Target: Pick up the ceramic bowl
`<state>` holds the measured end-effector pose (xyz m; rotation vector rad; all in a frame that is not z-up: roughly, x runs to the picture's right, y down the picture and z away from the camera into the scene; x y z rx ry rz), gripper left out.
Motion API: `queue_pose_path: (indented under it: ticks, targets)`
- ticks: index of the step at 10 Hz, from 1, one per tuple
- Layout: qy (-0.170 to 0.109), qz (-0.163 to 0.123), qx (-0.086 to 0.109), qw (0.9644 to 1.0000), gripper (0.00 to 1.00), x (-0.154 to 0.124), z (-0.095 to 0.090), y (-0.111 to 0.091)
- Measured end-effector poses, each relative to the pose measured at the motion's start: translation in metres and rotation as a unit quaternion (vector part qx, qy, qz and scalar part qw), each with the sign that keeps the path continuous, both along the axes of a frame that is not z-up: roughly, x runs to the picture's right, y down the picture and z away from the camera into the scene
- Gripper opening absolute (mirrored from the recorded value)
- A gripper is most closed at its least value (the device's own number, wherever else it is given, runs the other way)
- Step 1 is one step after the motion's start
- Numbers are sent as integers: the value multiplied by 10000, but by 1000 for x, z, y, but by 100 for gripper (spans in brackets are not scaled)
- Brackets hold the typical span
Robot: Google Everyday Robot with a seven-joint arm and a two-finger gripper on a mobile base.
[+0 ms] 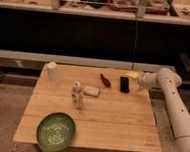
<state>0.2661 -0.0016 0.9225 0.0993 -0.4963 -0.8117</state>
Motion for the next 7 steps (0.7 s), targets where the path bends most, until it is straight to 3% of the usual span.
queue_pose_path:
  ticks: [7]
  targets:
    - [-12, -20, 9, 10000, 80, -2, -2, 0]
